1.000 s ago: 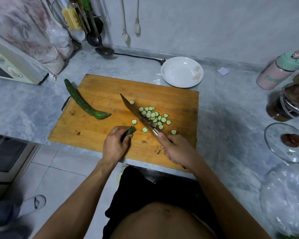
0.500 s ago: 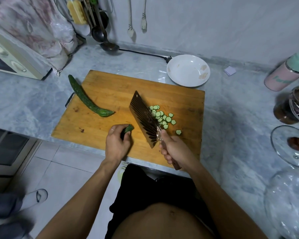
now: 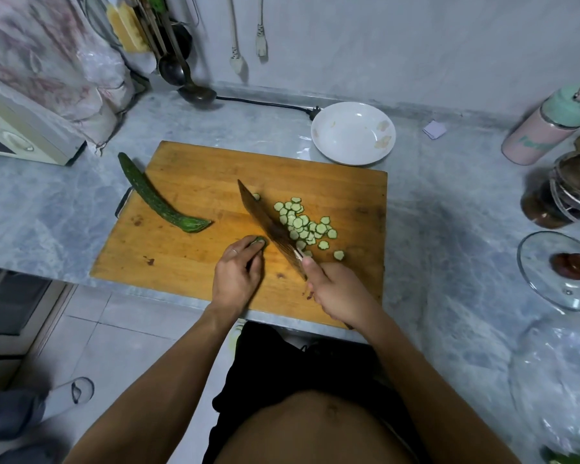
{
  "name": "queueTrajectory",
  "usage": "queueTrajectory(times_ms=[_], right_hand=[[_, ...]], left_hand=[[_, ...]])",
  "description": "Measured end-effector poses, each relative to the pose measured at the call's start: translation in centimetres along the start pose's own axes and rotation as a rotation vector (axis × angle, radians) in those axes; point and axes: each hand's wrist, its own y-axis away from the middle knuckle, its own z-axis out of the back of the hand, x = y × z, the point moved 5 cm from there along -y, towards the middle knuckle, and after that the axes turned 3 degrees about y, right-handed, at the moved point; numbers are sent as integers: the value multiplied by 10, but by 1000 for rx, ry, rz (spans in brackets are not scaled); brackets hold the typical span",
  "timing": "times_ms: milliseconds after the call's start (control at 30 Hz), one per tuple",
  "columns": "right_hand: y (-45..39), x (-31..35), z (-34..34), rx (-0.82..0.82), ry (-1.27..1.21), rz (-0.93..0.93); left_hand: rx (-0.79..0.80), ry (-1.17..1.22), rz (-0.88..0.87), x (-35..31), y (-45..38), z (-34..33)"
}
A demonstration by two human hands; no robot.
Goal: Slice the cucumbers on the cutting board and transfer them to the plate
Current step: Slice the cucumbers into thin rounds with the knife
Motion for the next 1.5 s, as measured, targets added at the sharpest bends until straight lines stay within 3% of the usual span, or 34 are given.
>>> queueTrajectory(times_ms=[167,734,1035,1235,1502], right_hand=[[7,4,-5,-20,111,68],[18,13,-12,-19,114,101],[-2,18,-14,44,60,36],[-10,20,-24,3,124,29],[-8,6,-12,-66,0,-23]], left_hand=[[-15,7,-12,3,1,-1],[-42,21,-34,7,2,-4],[-27,31,-48,8,3,-6],[-36,48,-48,8,1,-3],[-76,89,-44,4,3,1]])
